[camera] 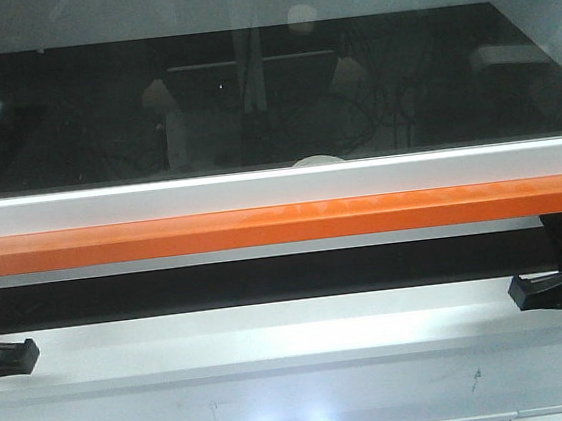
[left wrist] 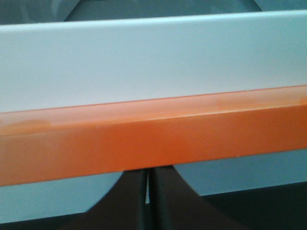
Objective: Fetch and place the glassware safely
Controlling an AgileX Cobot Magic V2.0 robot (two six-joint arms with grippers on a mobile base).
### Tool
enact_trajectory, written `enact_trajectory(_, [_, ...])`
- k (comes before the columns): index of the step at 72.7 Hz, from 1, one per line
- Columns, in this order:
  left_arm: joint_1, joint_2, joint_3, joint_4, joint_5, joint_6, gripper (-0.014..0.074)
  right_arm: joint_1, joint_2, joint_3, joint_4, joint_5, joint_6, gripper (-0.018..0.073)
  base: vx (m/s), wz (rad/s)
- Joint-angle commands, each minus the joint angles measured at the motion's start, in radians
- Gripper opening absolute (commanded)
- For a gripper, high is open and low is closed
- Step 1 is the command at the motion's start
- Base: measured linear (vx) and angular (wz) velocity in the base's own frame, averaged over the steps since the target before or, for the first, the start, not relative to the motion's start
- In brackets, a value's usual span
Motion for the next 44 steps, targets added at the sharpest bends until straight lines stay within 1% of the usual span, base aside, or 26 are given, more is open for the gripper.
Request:
enact_trajectory(1, [0.0,-0.011,-0.029,-0.025,-0.126,-0.002,-0.0007,-0.001,-0.01,-0.042,-0.017,-0.101,-0.002,-0.0001,0.0,0.0])
enact_trajectory(11, [0.0,-0.011,-0.029,-0.025,-0.142,-0.012,-0.0007,-0.001,-0.014,-0.042,-0.059,-0.11,0.009,-0.0001,0.0,0.0])
enact_trajectory(18, [0.0,-0.017,-0.035,-0.025,-0.141,-0.012,-0.0007,-0.001,-0.025,-0.042,-0.061,-0.108,0.016,-0.0001,0.0,0.0])
enact_trajectory(27, [0.0,-0.042,-0.068,-0.025,-0.105,-0.011,-0.0007,-0.001,-0.035,-0.049,-0.054,-0.104,0.016,-0.0001,0.0,0.0])
enact_trajectory(36, [0.0,-0.074,-0.119,-0.025,-0.034,-0.008,-0.0007,-0.001,-0.052,-0.075,-0.054,-0.088,0.012,-0.0001,0.0,0.0])
enact_trajectory(44, [0.0,-0.082,-0.154,-0.025,-0.001,0.012,-0.0007,-0.001,-0.066,-0.104,-0.054,-0.077,0.012,-0.0001,0.0,0.0])
